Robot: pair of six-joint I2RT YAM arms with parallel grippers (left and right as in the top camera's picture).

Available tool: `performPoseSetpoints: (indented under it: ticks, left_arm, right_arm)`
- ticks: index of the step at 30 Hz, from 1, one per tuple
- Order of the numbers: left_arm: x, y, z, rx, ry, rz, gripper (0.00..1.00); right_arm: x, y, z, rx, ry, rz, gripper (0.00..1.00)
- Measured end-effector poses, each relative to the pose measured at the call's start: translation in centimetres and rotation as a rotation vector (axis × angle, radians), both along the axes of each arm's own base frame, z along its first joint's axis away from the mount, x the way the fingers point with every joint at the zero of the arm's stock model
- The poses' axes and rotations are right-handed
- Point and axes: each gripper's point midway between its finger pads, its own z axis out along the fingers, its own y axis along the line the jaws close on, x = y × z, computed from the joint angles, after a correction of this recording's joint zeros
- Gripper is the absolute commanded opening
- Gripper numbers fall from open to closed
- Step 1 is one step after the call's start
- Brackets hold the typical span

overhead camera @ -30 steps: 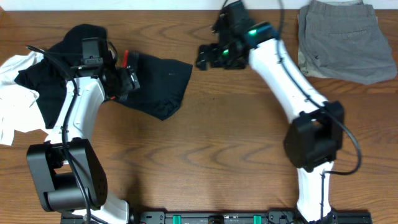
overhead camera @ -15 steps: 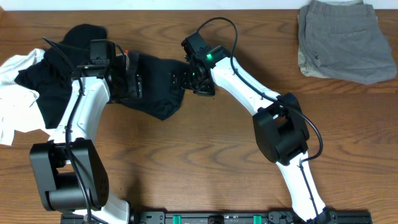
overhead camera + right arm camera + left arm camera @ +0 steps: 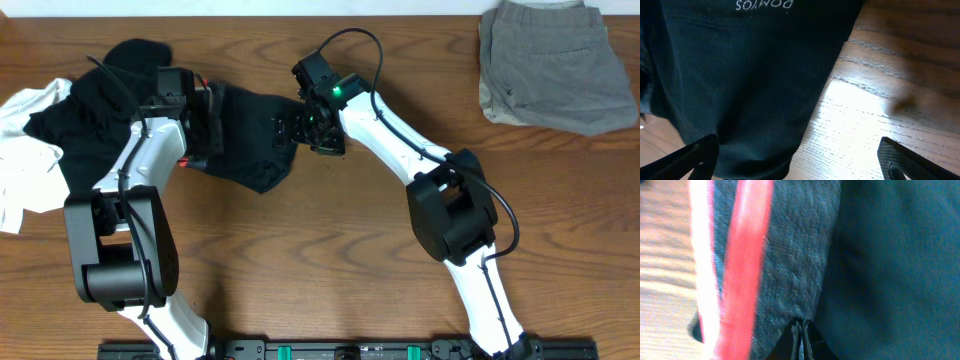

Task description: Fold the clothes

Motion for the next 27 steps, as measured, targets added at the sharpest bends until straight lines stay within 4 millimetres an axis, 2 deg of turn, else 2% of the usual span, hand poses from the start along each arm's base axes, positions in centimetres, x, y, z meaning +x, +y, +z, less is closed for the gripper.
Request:
performPoseSetpoints:
  ticks: [4, 5, 8, 10, 12, 18, 23, 27]
  left_arm:
    - [0.9, 1.5, 0.5, 0.065, -0.042, 0.072, 0.06]
    - [1.0, 1.8, 0.5, 0.077, -0.047, 0.087, 0.09]
    - [0.9, 2.3, 0.6, 0.094, -0.049, 0.123, 0.36]
    - [0.9, 2.6, 0.7, 0.103, -0.052, 0.146, 0.59]
    - [1.0, 3.0, 0.8, 0.111, -0.060, 0.190, 0.69]
    - [0.9, 4.9, 0.9, 0.110, -0.076, 0.303, 0.72]
    - [-0.3, 8.2, 0.8, 0.094, -0.062, 0.444, 0.72]
    - [-1.5, 10.9, 0.8, 0.090, -0.048, 0.545, 0.72]
  right_arm:
    - [0.3, 0.3, 0.2, 0.013, -0.009, -0.004, 0.99]
    - [0.4, 0.4, 0.2, 0.019, -0.012, -0.006, 0.99]
    - [0.8, 0.7, 0.4, 0.034, -0.028, -0.014, 0.99]
    - [1.0, 1.2, 0.6, 0.044, -0.042, -0.021, 0.99]
    - [1.0, 1.7, 0.7, 0.046, -0.052, -0.028, 0.99]
    - [-0.9, 4.6, 0.8, 0.050, -0.070, 0.007, 0.99]
    - [-3.1, 6.6, 0.6, 0.029, -0.084, 0.050, 0.99]
    - [-4.3, 7.6, -0.6, 0.002, -0.080, 0.068, 0.99]
